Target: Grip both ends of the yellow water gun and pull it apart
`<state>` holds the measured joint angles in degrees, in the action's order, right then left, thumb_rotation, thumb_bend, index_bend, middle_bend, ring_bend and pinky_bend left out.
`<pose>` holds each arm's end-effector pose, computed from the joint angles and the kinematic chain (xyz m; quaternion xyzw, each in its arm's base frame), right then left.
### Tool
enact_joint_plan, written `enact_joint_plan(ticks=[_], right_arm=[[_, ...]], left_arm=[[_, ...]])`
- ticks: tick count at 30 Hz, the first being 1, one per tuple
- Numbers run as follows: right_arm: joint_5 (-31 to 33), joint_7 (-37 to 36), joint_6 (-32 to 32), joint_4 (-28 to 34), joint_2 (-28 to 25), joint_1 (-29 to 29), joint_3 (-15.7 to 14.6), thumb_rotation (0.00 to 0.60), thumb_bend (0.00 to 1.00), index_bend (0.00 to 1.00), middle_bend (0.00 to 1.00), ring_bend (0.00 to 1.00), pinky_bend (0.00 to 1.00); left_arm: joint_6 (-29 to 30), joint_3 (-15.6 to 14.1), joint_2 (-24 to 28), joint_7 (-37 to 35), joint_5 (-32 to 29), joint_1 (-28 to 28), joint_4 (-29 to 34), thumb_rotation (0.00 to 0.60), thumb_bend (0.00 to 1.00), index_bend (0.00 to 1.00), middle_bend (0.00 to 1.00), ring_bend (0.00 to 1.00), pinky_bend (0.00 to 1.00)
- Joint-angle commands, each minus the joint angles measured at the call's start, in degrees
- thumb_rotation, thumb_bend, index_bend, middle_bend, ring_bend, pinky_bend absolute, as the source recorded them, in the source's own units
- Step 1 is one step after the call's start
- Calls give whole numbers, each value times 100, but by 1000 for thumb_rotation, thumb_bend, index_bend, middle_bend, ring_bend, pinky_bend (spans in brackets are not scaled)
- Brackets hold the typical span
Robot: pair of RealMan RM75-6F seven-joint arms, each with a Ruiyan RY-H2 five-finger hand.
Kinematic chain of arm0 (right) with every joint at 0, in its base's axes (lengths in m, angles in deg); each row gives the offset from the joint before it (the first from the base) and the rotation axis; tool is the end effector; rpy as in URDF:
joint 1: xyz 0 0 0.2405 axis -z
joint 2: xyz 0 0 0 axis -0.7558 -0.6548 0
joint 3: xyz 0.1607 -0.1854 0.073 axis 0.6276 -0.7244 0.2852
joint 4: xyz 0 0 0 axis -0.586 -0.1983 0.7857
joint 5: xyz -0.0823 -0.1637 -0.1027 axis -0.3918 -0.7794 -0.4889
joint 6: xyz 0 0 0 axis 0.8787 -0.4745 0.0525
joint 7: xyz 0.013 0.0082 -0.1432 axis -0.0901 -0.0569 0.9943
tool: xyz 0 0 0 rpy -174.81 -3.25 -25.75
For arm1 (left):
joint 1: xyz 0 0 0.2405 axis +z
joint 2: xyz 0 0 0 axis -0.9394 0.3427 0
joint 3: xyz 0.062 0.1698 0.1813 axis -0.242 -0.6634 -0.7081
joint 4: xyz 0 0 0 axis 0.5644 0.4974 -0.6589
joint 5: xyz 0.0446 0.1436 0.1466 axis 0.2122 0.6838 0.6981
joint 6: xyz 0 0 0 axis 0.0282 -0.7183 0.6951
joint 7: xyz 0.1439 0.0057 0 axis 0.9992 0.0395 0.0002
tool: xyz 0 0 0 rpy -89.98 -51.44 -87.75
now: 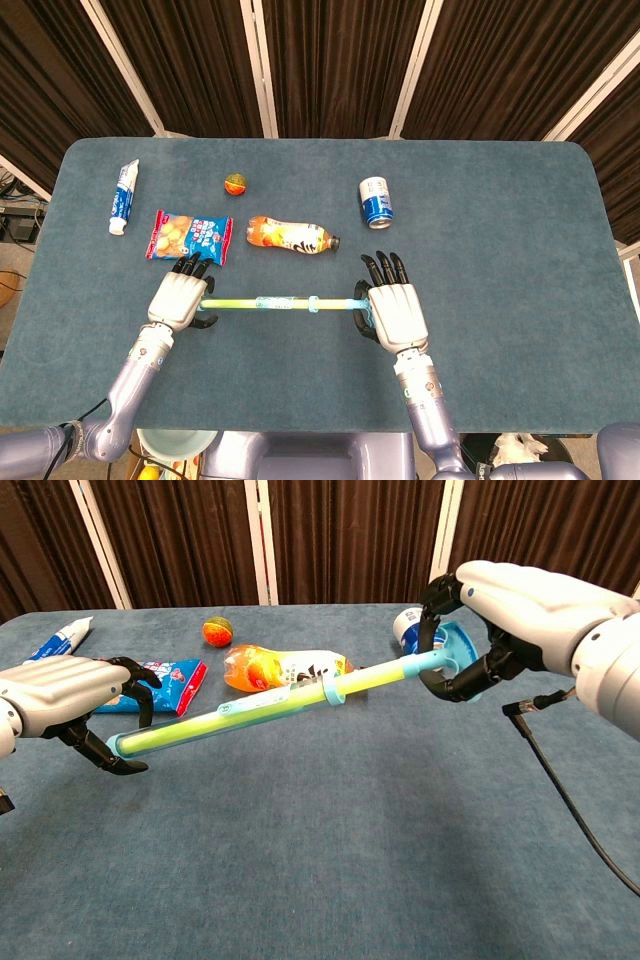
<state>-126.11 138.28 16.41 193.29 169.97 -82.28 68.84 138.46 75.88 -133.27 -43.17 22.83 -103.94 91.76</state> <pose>-0.0782 -0.2605 0.0114 0.6488 -0.4023 0.4207 0.4902 -0.1934 0.3026 -0.0113 -0.7517 -0.3335 -0.2715 0.5000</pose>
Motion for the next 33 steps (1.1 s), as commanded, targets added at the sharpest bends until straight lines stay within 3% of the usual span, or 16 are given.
enact_joint_plan(ticks=[1,33], right_arm=[[10,-1,4,10,-12,-9,7,600,640,682,146,0,0],[125,-130,91,-191,-176,19,-63,600,640,691,153,0,0]], left_arm=[[-1,-8,-18,4,-31,-12,-24,600,212,450,105,0,116],[216,-232,186,-195,266,23,221,600,304,534,121,0,116]])
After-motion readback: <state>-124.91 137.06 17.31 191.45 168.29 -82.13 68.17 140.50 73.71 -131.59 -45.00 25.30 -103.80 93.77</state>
